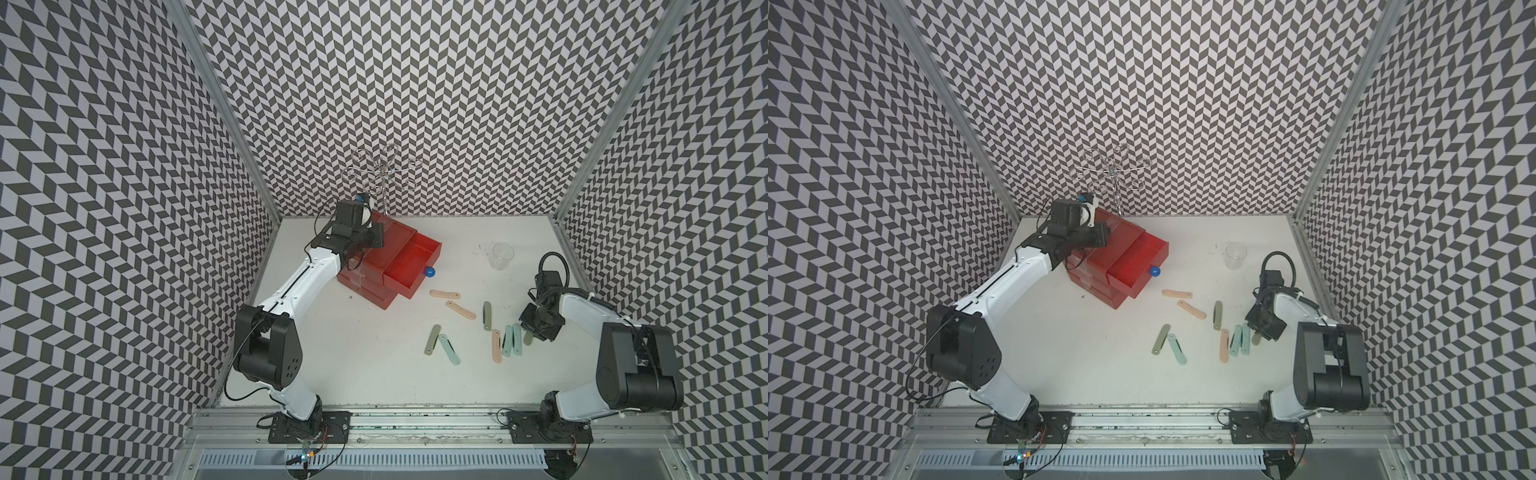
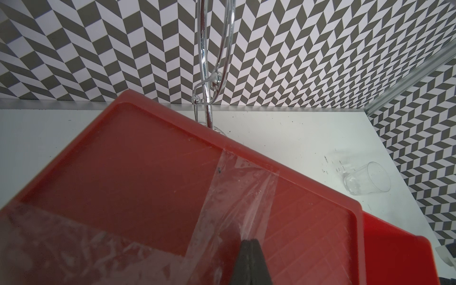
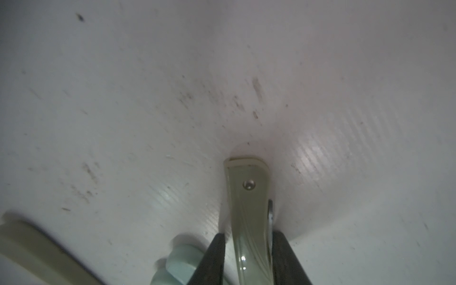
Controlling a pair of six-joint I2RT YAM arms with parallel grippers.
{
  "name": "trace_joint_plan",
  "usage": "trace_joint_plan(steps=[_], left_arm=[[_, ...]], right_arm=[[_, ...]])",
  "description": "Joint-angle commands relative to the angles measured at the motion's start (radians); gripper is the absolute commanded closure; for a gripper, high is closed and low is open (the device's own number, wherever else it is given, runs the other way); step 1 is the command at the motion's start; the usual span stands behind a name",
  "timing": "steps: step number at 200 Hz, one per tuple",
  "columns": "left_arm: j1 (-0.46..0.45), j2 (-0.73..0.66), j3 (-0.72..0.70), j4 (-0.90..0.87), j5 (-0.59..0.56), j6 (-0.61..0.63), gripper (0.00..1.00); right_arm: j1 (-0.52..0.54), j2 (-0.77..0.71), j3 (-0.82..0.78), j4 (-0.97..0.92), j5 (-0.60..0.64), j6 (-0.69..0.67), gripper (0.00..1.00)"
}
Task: Place the fruit knives into the drawer by color
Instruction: Pick up the fruit knife from the center of the board.
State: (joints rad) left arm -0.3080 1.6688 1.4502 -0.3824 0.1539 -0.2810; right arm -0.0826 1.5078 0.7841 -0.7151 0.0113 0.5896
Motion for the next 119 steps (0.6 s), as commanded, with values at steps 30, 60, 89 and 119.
trace_joint_plan(steps=[30,60,89,119], left_arm=[[0.002,0.058,-0.034,-0.167,-0.050,0.014,1.00],[0.001,0.062,-0.034,-0.169,-0.048,0.013,1.00],[0.001,0.068,-0.034,-0.170,-0.048,0.013,1.00],[0.001,0.068,-0.033,-0.170,-0.050,0.014,1.00]], right_arm=[[-0.008,0.071,0.004,0.031,-0.038,-0.016,0.67],[-0.008,0.078,-0.015,0.059,-0.056,-0.022,0.76],[-0.009,0.075,-0.025,0.078,-0.078,-0.036,0.87],[-0.007,0.062,-0.024,0.090,-0.080,-0.055,0.91]])
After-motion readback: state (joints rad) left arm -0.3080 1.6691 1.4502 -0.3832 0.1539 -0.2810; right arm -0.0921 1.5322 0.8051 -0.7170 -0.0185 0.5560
